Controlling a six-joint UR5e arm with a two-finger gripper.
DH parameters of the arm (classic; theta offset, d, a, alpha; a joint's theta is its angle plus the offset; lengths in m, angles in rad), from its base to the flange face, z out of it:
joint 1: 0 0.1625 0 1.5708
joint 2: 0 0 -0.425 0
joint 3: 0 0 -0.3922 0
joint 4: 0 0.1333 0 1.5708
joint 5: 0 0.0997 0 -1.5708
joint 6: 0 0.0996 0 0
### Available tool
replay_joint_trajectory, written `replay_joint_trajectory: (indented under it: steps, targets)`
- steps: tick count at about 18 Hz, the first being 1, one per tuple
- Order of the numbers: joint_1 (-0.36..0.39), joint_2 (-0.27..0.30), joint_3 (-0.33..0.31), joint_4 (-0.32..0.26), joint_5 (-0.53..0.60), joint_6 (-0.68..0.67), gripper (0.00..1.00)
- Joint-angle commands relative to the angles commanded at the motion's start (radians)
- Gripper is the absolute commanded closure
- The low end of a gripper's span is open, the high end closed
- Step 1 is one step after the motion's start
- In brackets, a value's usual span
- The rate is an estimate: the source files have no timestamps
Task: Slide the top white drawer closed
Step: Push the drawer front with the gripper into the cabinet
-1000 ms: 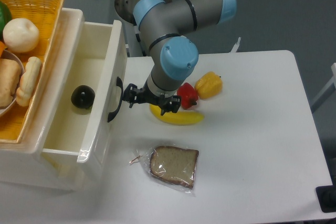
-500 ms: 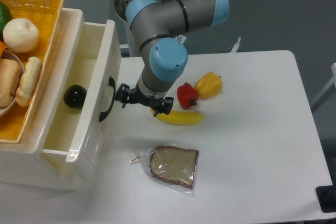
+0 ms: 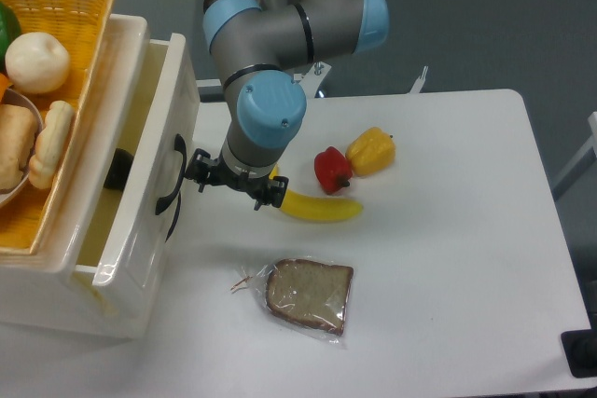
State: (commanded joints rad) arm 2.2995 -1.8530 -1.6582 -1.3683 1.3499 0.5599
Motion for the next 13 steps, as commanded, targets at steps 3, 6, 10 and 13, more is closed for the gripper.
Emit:
replay_joint_trajectory:
  steps: [3,6,10,13]
  targets:
    - [-0.005,0.0,0.0,0.0,0.0,0.002,0.0]
    - [-0.005,0.0,0.0,-0.002,-0.002,-0.003,0.0]
    - [-0.009,-0.002,0.0,-0.003,-0.002,-0.003,0.0]
    - [-0.015,-0.008,0.0,-0.003,-0.005,-0.003,0.0]
